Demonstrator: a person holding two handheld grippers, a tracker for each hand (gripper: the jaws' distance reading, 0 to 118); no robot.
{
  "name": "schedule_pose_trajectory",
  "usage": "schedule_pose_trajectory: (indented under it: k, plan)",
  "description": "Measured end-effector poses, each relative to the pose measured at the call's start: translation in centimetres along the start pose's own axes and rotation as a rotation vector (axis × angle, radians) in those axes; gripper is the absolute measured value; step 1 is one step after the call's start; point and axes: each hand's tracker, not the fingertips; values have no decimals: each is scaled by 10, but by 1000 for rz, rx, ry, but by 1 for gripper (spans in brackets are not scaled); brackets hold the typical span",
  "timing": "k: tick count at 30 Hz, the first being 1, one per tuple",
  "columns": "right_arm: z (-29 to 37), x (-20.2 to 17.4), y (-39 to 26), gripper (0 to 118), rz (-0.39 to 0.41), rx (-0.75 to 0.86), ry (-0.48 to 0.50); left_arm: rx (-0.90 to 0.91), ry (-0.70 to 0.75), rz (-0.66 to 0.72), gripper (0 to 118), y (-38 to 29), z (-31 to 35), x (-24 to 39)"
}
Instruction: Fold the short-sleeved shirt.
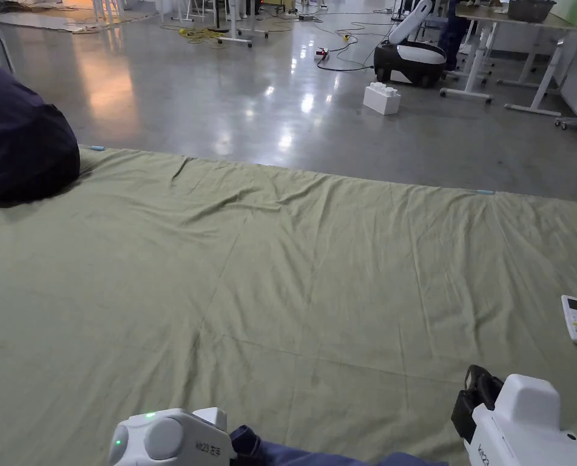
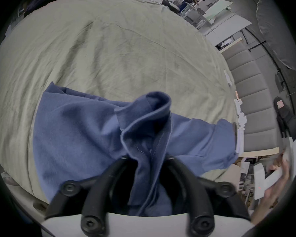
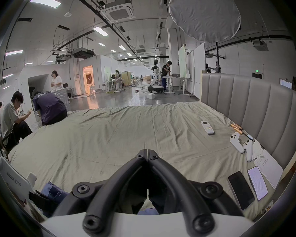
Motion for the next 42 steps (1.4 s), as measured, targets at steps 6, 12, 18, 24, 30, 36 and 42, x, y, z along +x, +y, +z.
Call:
schedule_pose_trajectory:
  k: [6, 12, 18, 24, 30, 36, 42]
  plan:
    - [-1, 3, 0, 0, -9, -4, -2, 131, -57, -74, 64, 4, 58, 2]
    - [0, 6, -2, 0, -25, -16, -7, 217, -1, -96, 62, 6, 73, -8]
    - [-1, 10, -6, 0, -24, -28, -12, 77, 33, -124, 18, -8, 31, -7]
    - [-1, 13, -9, 0, -27, -40, -18, -4, 1, -164, 13, -26, -7, 17]
    - [-2, 14, -11, 0, -31, -43, -21, 16, -56, -125, 13, -33, -23, 32]
    - [-2, 13, -12, 0, -32, -45, -18, 61, -71, -149, 13, -38, -16, 43]
    - [-4, 10, -13, 0, -39, -52, -11, 48, -31, -147, 13, -42, -38, 41]
